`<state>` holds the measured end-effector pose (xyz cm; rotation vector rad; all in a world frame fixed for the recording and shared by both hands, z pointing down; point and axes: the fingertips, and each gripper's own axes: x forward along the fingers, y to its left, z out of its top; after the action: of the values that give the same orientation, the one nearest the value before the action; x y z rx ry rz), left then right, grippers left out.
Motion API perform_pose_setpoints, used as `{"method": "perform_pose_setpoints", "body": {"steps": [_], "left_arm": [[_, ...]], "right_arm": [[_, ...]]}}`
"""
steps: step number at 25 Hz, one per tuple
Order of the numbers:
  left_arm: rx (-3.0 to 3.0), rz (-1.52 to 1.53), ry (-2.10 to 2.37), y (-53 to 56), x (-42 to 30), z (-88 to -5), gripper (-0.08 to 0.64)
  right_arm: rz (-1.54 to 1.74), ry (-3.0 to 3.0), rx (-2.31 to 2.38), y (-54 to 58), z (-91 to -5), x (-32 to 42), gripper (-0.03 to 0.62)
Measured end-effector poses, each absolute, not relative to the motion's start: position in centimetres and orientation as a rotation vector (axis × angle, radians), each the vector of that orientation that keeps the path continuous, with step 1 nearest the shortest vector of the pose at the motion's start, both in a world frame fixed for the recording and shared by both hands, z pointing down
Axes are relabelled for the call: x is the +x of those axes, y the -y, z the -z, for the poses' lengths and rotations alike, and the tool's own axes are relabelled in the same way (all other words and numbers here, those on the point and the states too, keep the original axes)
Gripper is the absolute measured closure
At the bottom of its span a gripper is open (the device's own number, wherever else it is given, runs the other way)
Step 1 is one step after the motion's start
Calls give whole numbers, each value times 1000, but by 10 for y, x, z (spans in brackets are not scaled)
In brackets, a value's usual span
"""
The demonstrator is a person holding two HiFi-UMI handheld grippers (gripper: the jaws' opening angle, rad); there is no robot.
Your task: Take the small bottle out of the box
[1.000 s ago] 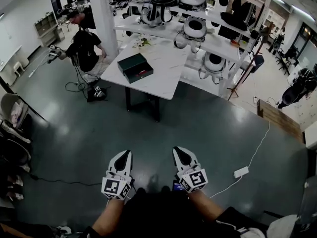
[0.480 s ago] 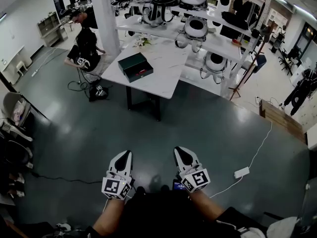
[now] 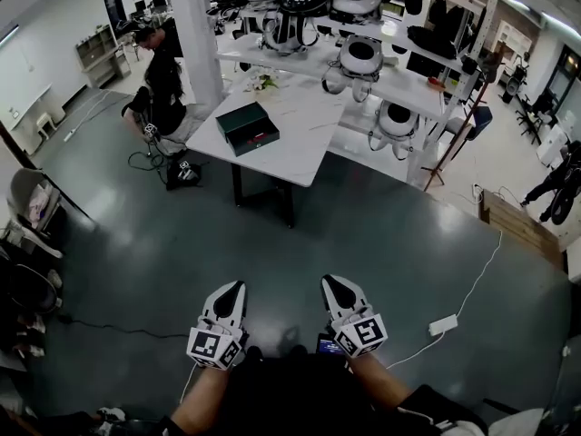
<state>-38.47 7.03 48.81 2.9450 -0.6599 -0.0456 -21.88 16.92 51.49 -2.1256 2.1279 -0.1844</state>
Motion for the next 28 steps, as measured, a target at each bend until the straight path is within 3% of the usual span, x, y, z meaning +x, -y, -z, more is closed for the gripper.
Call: {"method": "perform_pose_setpoints", "body": {"steps": [17, 28], "left_arm": [[2912, -12, 705, -70, -372, -509, 543], [2884, 16, 706, -11, -333, -519, 543]], "right_arm": [[227, -2090, -2155, -185, -534, -180, 552], [219, -2101, -2177, -136, -536, -141, 552]]}}
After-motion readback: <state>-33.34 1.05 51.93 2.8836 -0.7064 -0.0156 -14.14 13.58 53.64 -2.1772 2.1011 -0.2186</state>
